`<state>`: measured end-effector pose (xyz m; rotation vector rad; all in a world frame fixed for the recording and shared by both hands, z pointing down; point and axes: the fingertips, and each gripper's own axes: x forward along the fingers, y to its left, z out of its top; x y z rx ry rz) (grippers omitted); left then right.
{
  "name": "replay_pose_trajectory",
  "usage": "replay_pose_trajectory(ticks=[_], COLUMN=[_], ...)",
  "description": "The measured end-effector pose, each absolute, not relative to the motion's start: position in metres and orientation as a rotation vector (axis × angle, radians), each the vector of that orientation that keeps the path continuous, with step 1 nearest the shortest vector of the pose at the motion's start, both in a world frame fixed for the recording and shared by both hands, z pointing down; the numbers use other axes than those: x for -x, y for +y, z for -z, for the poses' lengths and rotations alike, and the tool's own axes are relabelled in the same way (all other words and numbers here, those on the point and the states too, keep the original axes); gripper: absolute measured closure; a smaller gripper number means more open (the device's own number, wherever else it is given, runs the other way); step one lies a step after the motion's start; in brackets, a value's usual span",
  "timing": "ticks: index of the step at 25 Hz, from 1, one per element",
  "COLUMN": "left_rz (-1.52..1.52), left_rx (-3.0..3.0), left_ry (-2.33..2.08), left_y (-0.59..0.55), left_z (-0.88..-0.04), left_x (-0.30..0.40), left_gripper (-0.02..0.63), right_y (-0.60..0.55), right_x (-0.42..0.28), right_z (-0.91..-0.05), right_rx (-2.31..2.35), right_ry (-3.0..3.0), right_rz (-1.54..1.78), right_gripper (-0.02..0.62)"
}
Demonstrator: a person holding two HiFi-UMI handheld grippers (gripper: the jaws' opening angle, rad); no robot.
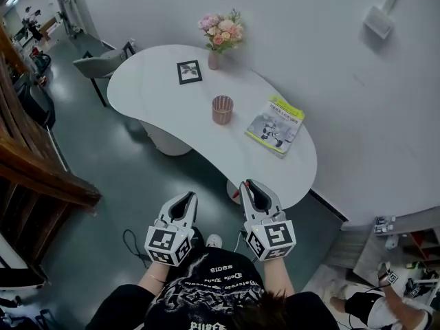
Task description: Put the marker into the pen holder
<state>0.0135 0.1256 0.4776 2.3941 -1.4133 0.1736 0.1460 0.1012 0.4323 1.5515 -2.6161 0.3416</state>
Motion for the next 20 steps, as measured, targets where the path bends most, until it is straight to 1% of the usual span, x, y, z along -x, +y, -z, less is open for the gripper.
replay_pose_trajectory(ticks=[10, 20], left_rz=[-0.186, -0.196], left_rx=[-2.423, -2.481], left_ry=[-1.316, -1.249], left_y=[0.079, -0.035], left_z=[-0.491, -0.486], left_x=[-0.021, -0.008], left_gripper=[0.571, 0.571], right_y=[0.067, -0.029], right_x=[-0.16, -0.147], right_z=[-0.442, -0.435], right_rx=[-1.644, -1.703], right_ry=[-2.554, -2.481], right_rz=[-0.378, -0.353], right_gripper=[0.525, 0.525])
